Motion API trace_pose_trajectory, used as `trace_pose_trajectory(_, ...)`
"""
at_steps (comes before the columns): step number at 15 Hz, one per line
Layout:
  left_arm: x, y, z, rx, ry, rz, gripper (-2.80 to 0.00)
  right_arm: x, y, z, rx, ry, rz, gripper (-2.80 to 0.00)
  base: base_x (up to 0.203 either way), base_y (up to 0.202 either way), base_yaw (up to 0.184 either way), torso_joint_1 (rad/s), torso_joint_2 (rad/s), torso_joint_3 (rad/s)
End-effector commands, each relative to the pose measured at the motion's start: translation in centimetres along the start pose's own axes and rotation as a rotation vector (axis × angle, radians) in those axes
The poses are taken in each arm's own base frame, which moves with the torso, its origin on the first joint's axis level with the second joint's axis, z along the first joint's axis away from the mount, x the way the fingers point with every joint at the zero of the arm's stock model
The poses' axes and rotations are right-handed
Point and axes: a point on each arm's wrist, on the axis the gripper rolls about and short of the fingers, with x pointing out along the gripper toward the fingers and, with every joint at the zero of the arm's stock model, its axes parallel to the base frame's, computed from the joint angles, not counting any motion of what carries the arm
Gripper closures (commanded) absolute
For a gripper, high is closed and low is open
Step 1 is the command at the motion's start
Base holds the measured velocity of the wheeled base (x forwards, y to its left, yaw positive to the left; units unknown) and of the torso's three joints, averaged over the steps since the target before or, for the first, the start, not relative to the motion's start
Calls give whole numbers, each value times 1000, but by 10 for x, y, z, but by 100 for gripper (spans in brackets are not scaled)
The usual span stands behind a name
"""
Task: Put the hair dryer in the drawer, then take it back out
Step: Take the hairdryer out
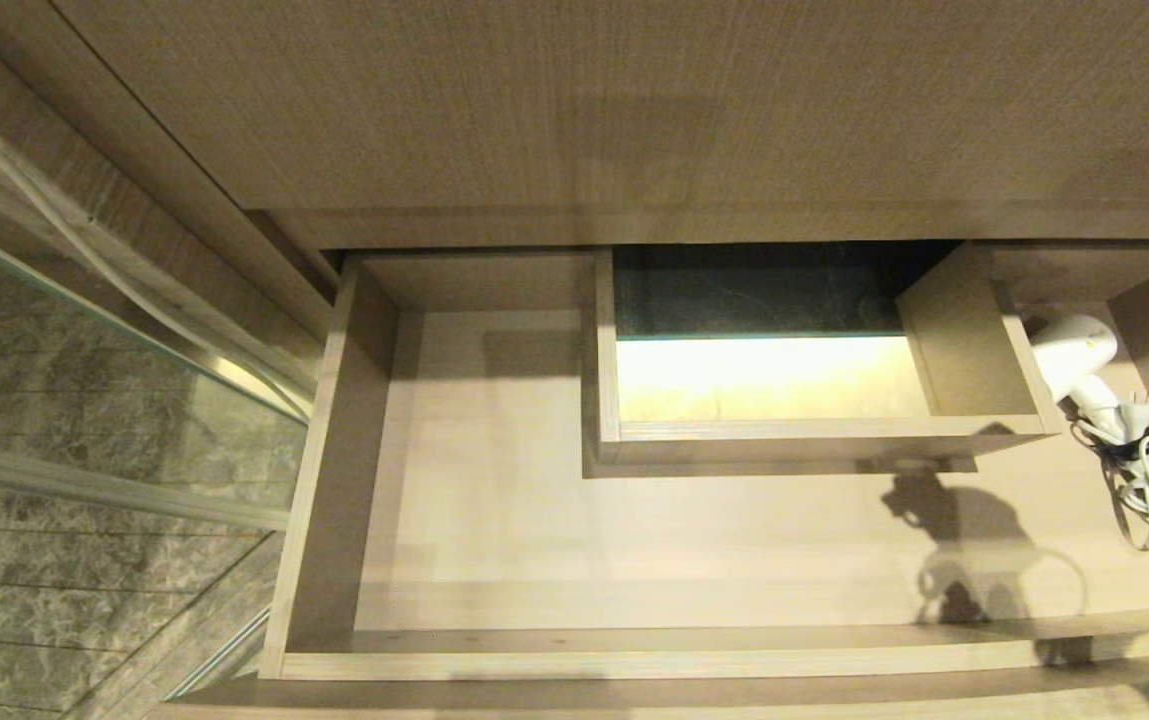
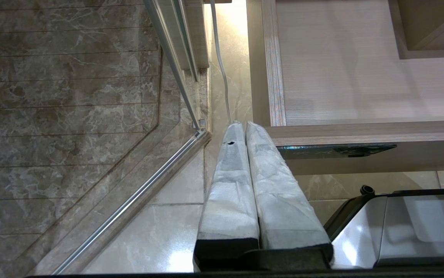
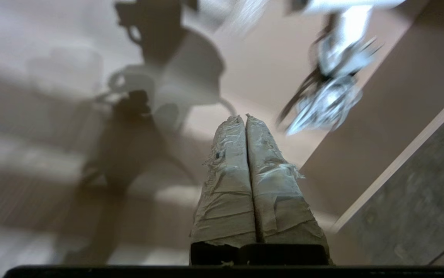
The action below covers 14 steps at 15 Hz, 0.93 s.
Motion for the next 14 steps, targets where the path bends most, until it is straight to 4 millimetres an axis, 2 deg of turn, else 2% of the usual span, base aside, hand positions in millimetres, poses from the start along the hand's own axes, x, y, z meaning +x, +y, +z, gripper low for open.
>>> trace_pose_trajectory(1, 0, 0, 0, 0, 0, 0, 0, 73, -39, 17, 32, 65, 22, -280, 0, 0, 0, 0, 0, 0)
trace_pose_trajectory(3, 0, 0, 0, 0, 0, 0, 0, 104, -74, 23, -23, 49, -15, -280, 0, 0, 0, 0, 0, 0)
trace_pose_trajectory(6, 0, 0, 0, 0, 0, 0, 0, 131, -121, 11, -155, 50, -55, -280, 0, 0, 0, 0, 0, 0)
trace_pose_trajectory(8, 0, 0, 0, 0, 0, 0, 0, 139, -127, -2, -164, 12, 18, -280, 0, 0, 0, 0, 0, 0)
trace_pose_trajectory(10, 0, 0, 0, 0, 0, 0, 0, 148, -126, -9, -215, 30, 68, -280, 0, 0, 0, 0, 0, 0)
trace_pose_trajectory(14, 0, 0, 0, 0, 1, 0, 0, 168, -129, -14, -238, 30, 93, -280, 0, 0, 0, 0, 0, 0)
